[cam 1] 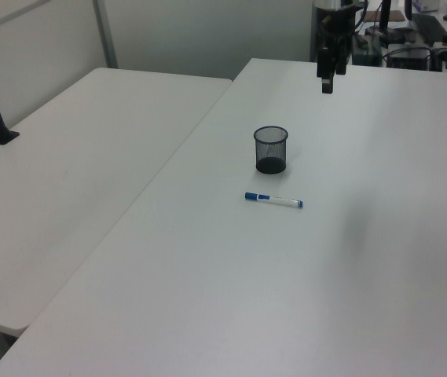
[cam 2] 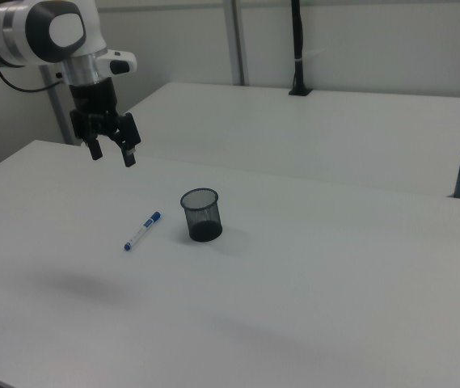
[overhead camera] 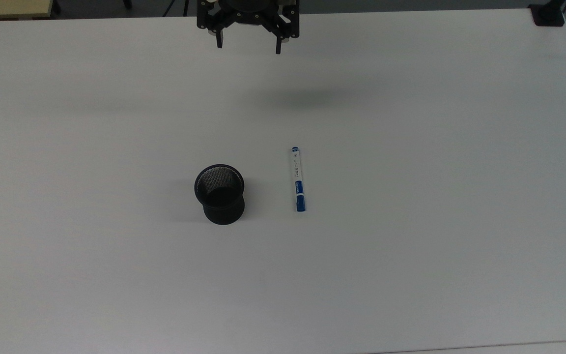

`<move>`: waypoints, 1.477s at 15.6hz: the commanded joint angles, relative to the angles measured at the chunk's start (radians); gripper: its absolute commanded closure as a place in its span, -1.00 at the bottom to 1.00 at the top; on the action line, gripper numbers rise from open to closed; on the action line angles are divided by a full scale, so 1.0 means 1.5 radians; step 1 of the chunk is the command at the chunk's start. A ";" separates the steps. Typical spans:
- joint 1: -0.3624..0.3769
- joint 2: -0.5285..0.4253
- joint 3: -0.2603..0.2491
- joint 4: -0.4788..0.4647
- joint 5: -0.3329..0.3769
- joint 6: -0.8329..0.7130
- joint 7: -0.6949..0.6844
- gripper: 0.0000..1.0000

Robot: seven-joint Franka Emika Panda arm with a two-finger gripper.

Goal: Insert the marker
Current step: 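Move the open gripper down toward the white blue-capped marker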

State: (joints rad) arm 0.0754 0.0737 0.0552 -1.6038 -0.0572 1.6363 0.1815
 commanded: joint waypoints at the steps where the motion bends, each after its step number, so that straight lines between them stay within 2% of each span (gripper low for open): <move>1: 0.005 -0.002 -0.001 -0.001 -0.005 0.000 -0.013 -1.00; 10: 0.003 -0.001 0.000 0.000 -0.005 0.003 -0.013 -1.00; 14: 0.000 -0.001 -0.001 -0.005 -0.005 0.036 -0.013 -1.00; 23: 0.007 0.039 0.000 0.000 -0.006 0.074 -0.013 -1.00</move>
State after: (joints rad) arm 0.0761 0.1006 0.0552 -1.6045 -0.0575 1.7065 0.1799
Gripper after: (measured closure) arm 0.000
